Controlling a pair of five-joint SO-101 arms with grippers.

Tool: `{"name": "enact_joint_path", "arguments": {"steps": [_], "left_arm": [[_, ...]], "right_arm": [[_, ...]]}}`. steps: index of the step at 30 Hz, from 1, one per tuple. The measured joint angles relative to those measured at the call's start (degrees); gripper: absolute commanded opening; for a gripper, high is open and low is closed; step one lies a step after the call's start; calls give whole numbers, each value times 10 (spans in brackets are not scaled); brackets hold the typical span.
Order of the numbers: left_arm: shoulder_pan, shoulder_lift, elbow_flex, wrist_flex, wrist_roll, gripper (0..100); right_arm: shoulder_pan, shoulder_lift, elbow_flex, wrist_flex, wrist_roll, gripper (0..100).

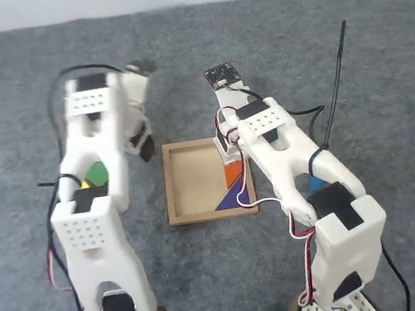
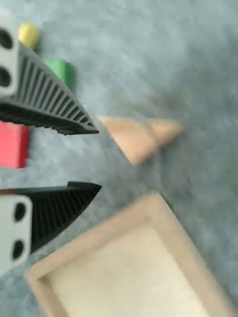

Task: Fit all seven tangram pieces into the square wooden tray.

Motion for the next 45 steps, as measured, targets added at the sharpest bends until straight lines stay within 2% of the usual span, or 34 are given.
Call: {"name": "enact_joint_path", "arguments": {"steps": [4, 13, 18, 22, 34, 40, 45], "left_arm": [[7, 25, 6, -51, 12, 163], [5, 105, -84, -53, 11, 163], [9, 144, -150, -12, 11, 146], [9, 167, -193, 9, 11, 56], [11, 172, -269, 84, 14, 24], [14, 172, -271, 89, 14, 21], [16, 92, -176, 89, 14, 14]], "right_arm": [[0, 0, 0, 0, 0, 227], [0, 0, 0, 0, 0, 227], [0, 0, 0, 0, 0, 227], [0, 0, 0, 0, 0, 227], [0, 0, 0, 0, 0, 227], [0, 0, 0, 0, 0, 227], [0, 0, 0, 0, 0, 227]]}}
